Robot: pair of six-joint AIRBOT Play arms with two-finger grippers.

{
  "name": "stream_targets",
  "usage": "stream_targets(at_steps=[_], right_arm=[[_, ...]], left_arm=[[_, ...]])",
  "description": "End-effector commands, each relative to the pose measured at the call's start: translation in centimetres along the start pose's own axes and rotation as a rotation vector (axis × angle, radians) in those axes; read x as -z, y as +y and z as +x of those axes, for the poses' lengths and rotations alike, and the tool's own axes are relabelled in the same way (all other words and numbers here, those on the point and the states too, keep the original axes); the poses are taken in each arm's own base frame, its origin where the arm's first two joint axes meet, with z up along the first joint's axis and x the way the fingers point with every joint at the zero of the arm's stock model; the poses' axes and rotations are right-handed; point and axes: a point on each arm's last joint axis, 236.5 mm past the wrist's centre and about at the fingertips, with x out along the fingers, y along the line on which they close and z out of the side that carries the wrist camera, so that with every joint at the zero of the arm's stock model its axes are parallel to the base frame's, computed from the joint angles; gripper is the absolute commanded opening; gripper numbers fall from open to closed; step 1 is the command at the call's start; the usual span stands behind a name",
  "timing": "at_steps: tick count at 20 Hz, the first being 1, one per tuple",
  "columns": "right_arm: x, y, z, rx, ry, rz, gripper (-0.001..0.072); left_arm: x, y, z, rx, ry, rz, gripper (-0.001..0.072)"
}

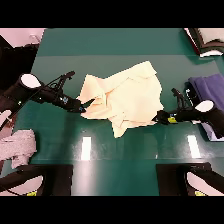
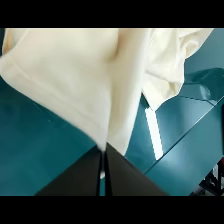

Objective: Fold the shirts.

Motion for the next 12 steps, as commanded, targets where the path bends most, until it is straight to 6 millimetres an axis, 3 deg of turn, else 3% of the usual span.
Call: stream_targets(at_steps=[1,5,7,9,12], right_arm=[[0.5,-0.8,-1.7,0.084,0.005,-0.109,0.0021],[-0.8,-0.5,-5.3,0.100,-0.122,-0.109,0.0019],[-1.0,0.7,-7.5,0.045,-0.183,-0.078,0.0019],[-0.6,1.8,-10.3,0.035,-0.225,-0.097,0.0018],[-2.0,3.5,-15.5,0.049,-0.338,-0.129,0.0018]], left_arm=[[0.6,0.4,-0.1,-0.018,0.024,0.007,0.0025],[0.6,0.6,-0.1,-0.026,0.027,0.009,0.0025],[1.2,-0.2,-0.8,-0.017,0.057,0.011,0.0024],[1.3,-0.5,-3.1,-0.083,0.045,0.056,0.0024],[2.6,-1.1,-7.0,-0.190,0.025,0.122,0.0024]])
